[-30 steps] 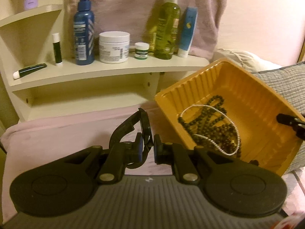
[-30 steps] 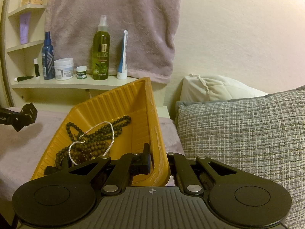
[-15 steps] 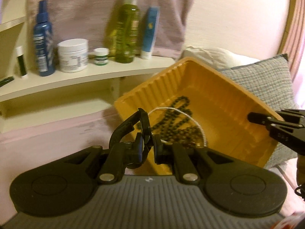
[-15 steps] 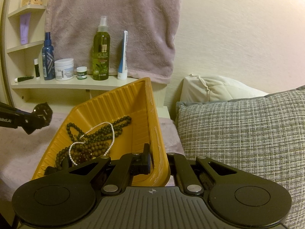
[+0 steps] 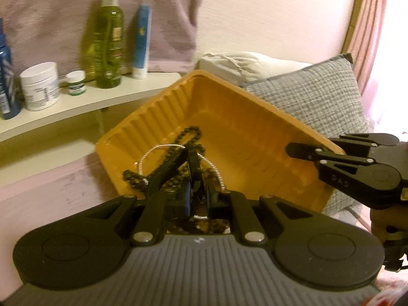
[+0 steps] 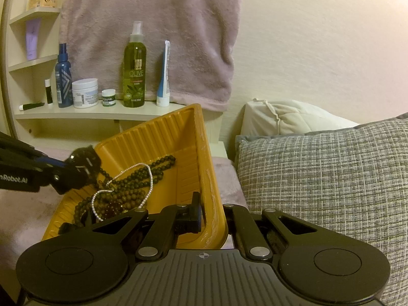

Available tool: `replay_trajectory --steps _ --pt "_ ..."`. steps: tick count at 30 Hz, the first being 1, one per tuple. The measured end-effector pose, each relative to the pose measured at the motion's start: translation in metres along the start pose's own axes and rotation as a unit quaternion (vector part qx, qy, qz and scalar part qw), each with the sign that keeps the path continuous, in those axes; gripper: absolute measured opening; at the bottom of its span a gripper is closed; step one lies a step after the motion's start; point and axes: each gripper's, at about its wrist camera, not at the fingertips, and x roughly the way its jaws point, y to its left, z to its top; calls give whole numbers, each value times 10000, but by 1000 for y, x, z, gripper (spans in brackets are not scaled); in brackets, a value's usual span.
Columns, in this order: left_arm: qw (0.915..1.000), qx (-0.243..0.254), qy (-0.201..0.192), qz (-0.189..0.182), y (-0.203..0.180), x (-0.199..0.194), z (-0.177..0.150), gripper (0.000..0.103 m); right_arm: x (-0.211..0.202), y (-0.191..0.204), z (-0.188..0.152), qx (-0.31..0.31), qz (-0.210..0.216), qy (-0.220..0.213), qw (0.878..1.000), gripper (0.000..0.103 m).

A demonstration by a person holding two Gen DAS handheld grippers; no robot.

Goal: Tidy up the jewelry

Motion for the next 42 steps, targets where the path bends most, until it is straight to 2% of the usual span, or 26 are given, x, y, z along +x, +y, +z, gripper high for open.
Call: replay_trajectory --steps 10,20,26,27,28,29,33,39,42 --pt "9993 209 140 -276 -18 15 4 10 1 0 1 12 11 -7 10000 5" --pt "9981 375 293 -386 -31 27 5 11 2 -1 2 32 23 -7 10000 5" --pt "9979 408 260 -426 -32 29 5 18 2 0 2 36 21 -2 10000 5" --pt "9979 421 214 -446 -31 27 5 23 1 -1 2 38 24 1 10000 5" --pt "9981 421 175 -423 -31 25 6 28 2 -2 2 51 21 17 10000 5" --pt "9984 412 115 -359 -30 22 7 29 2 -3 1 61 19 15 10000 5" --pt "9995 283 -83 -132 -17 8 9 30 2 -3 -1 83 24 22 10000 5" --pt "9983 -34 -308 486 15 -21 4 36 2 -6 -3 153 24 47 9999 5" --pt "9963 -263 -384 716 31 -36 0 37 6 -13 -5 386 87 118 9991 5"
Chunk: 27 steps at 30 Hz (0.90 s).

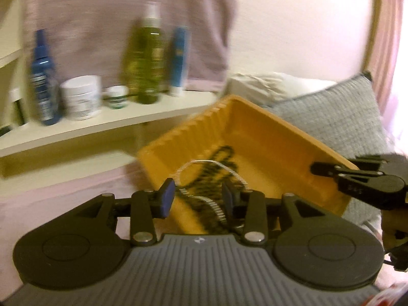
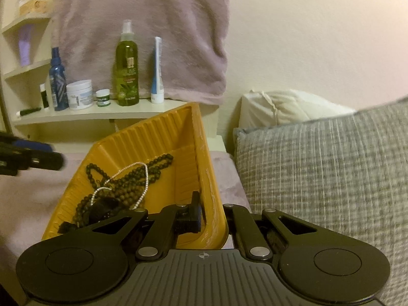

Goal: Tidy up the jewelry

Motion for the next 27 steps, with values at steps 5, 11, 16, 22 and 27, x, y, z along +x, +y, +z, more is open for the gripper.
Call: replay_trajectory --steps 5,11,16,22,27 --pt "9990 -307 -43 336 24 -17 -7 38 9 -20 -5 566 171 174 9981 5" --pt "9967 -506 28 630 34 -27 -22 42 18 -39 -17 1135 303 365 9924 7" --pt "9938 -784 51 786 37 -33 -35 47 24 -56 -31 1705 467 507 9829 8" --pt "9908 -988 57 922 36 -39 -45 62 27 -72 -39 2160 787 497 9719 8" --pt "9886 -1060 88 1067 33 -42 -50 77 26 -78 -42 2195 930 422 9702 10"
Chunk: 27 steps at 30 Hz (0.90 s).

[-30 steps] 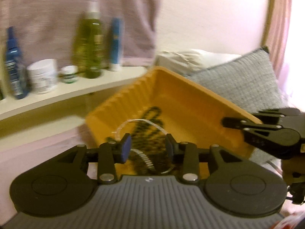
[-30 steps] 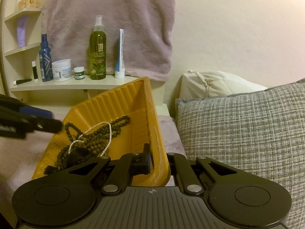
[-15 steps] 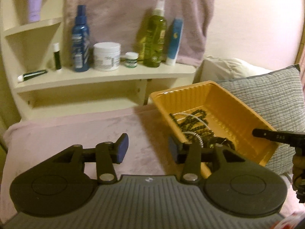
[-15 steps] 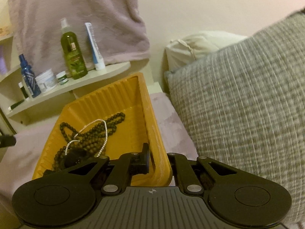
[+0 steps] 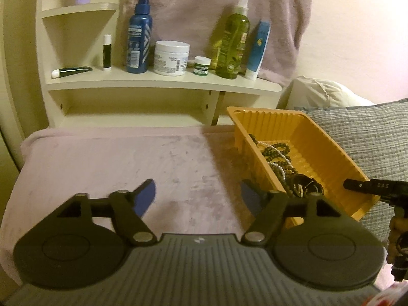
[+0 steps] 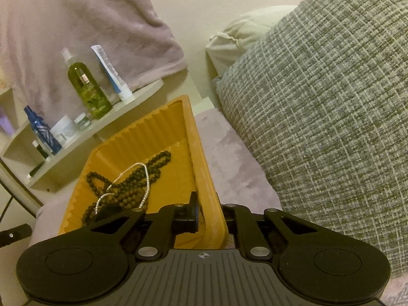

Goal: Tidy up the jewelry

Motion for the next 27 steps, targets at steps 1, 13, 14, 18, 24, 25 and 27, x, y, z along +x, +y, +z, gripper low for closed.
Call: replay_trajectory --steps 1,13,14,18,24,25,27 --pt "10000 1 3 23 0 -1 -1 81 -1 0 -1 -17 0 -9 10000 20" --pt "9984 -325 160 425 5 -8 -8 102 -35 -12 4 259 -41 -357 9990 86" --pt "9982 -335 178 455 6 -8 -8 102 -34 -9 5 246 -106 -337 9991 86" --pt "9975 -348 178 596 7 -13 -10 102 -39 -3 8 162 -451 -195 9987 87" --pt "9953 -511 206 793 9 -24 -9 102 -57 18 16 -91 -787 -201 9967 88" --pt "9952 -551 182 785 9 -28 -9 102 -60 23 18 -145 -773 -211 9967 88" --pt "9948 -601 162 801 10 -33 -8 102 -68 36 21 -296 -707 -228 9968 88"
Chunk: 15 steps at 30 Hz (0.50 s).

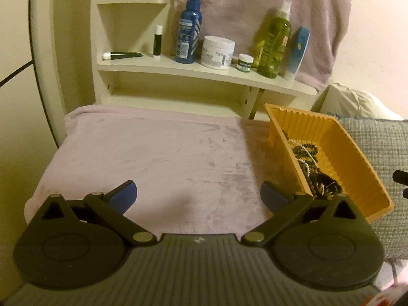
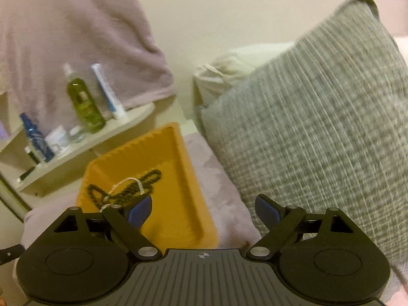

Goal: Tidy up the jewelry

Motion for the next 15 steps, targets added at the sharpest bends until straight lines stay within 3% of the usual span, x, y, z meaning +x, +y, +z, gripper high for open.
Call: replay_trajectory --steps 8,15 --pt "10000 3 -49 41 -1 -29 4 102 -26 52 3 -434 435 239 9978 88" --pt "9997 214 -29 122 -9 -54 2 102 -37 104 -19 -1035 768 685 9893 88"
